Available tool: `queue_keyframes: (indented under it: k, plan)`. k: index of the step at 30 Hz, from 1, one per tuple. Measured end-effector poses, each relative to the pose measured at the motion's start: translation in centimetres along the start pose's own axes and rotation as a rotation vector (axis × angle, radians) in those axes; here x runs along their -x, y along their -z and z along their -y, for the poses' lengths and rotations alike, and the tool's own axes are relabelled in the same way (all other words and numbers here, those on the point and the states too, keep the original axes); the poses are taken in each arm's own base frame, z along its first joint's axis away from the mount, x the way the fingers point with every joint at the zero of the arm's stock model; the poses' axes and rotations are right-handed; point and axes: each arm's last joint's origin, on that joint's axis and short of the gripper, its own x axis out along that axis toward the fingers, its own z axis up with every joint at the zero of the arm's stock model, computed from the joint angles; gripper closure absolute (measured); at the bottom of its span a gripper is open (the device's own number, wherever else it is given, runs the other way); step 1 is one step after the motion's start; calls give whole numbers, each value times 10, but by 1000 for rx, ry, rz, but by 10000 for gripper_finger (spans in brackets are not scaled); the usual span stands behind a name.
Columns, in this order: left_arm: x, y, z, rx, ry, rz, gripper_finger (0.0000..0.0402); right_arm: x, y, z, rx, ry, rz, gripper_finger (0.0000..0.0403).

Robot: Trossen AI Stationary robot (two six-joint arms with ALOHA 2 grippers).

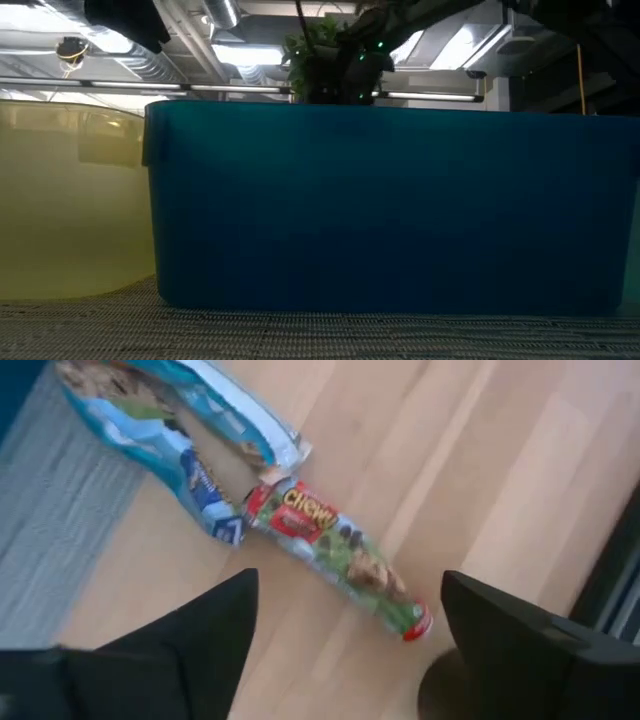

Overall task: Pick and place Granola Bars by type
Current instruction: Put the red granola bar into the blue bin

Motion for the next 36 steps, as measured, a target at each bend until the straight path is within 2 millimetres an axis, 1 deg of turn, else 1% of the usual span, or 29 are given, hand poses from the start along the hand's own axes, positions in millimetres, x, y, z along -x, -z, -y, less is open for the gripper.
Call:
queue_keyframes:
  k: [2,5,9,13,17,21,25,36]
  plan:
    - [0,0,0,9,-9,12,199,-10,0,2,34,-1,-1,73]
    - [0,-1,0,11,-15,19,202,-29,1,2,51,-16,-18,64]
    - [0,-1,0,30,-17,24,203,-49,3,0,53,-17,-73,65]
    - [0,-1,0,31,-22,30,204,-63,6,0,52,-2,-128,75]
    - [0,-1,-1,38,-30,40,204,-72,7,1,46,8,-120,82]
    - [0,-1,-1,41,-30,41,204,-77,6,3,5,26,-107,84]
    - [0,-1,-1,55,-33,45,204,-85,10,0,-20,-9,-132,84]
    - [0,-2,-1,55,-38,51,204,-85,12,-3,-27,-35,-150,86]
